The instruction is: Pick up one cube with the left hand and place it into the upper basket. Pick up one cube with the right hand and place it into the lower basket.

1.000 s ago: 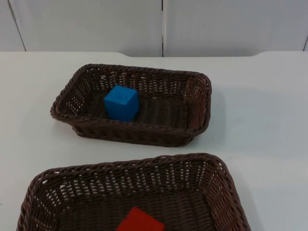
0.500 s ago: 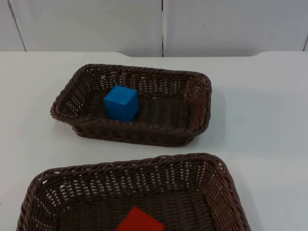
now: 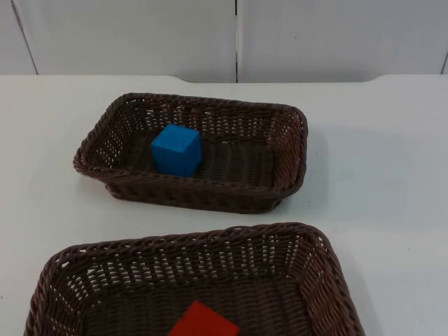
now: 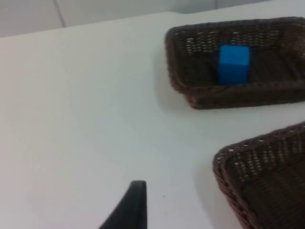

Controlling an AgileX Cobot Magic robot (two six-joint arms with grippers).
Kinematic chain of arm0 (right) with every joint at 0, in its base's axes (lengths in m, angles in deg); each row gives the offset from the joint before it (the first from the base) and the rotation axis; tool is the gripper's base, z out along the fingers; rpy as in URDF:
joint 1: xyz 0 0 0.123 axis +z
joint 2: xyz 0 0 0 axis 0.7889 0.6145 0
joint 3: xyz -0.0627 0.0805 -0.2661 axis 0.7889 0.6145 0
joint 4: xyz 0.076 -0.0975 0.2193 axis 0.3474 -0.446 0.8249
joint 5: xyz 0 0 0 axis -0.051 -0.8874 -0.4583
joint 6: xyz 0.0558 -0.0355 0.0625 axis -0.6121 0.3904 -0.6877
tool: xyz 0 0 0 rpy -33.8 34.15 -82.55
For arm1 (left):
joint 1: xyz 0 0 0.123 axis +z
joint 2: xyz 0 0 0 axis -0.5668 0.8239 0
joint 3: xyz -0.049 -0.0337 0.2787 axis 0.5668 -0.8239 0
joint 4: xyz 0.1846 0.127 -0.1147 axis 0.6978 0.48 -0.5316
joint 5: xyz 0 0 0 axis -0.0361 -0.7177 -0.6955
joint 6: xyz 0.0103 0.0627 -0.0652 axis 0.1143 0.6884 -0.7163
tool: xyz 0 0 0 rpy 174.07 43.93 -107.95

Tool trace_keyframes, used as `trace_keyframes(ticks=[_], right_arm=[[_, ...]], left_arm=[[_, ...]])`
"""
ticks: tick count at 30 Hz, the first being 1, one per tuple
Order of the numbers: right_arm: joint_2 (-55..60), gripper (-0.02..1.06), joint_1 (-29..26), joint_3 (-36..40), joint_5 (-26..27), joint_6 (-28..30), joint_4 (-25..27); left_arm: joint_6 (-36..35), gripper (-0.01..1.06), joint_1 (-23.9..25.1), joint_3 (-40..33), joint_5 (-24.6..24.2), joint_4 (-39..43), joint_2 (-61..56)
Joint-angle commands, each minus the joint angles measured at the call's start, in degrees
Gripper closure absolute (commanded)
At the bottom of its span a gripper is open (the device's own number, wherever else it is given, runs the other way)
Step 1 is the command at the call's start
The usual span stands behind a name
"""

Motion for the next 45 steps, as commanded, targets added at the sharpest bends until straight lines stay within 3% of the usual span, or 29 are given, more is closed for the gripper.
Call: trace_keyframes(ticks=[1, 8, 30, 45], right_arm=[[-0.22, -0.01, -0.34, 0.6, 0.38, -0.1, 0.29], [-0.22, -0.01, -0.34, 0.6, 0.38, -0.1, 0.29], [-0.22, -0.01, -1.63, 0.6, 0.49, -0.1, 0.29], [-0.22, -0.01, -29.19, 0.6, 0.49, -0.25, 0.29]], left_arm=[[-0.39, 0.0, 1.31, -0.2, -0.33, 0.22, -0.24], [-0.39, 0.0, 5.43, -0.2, -0.33, 0.22, -0.24], [-0.39, 0.0, 5.41, -0.2, -0.33, 0.87, -0.24], [-0.39, 0.0, 5.41, -0.2, -0.33, 0.87, -0.24]])
